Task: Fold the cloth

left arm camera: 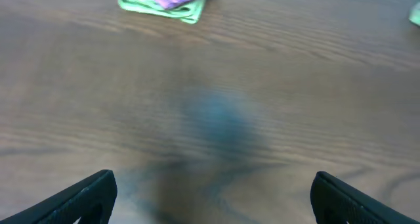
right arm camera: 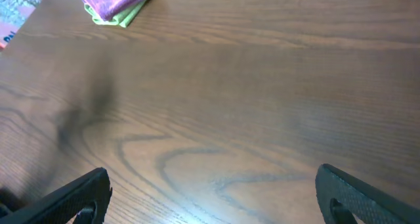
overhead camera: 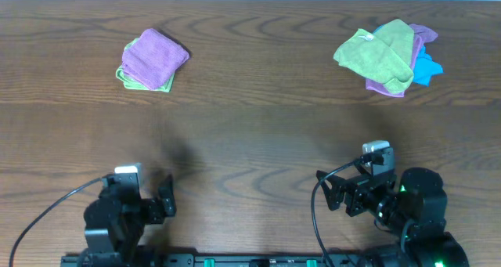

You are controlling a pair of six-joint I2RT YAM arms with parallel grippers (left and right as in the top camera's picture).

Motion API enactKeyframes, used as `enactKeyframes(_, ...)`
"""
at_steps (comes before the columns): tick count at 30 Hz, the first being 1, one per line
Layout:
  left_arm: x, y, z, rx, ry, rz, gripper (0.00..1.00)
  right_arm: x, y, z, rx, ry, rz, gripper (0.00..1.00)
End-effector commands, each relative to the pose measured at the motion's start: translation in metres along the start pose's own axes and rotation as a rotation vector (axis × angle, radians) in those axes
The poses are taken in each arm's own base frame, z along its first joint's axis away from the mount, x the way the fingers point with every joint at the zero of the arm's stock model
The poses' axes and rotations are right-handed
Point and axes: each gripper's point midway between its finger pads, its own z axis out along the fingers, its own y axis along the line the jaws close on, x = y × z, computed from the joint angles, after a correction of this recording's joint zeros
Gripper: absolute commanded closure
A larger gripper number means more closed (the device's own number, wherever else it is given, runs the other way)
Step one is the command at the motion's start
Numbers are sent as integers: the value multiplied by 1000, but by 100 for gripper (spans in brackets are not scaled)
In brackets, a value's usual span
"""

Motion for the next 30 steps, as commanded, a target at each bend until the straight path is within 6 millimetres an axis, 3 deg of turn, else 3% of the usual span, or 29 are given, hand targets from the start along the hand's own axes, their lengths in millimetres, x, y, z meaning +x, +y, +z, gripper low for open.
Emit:
enactKeyframes(1, 2, -7, 0, 35, -35, 106, 4, 0, -2, -1, 6, -4, 15, 1)
enactKeyframes(12, 22, 8, 6, -42, -1, 113, 4, 0, -2, -1, 6, -4, 15, 1)
enactKeyframes(23, 55, 18, 7, -78, 133, 165, 5, 0, -2, -1, 6, -4, 15, 1)
enactKeyframes(30, 63, 24, 5, -105, 168, 193, 5, 0, -2, -1, 6, -4, 15, 1)
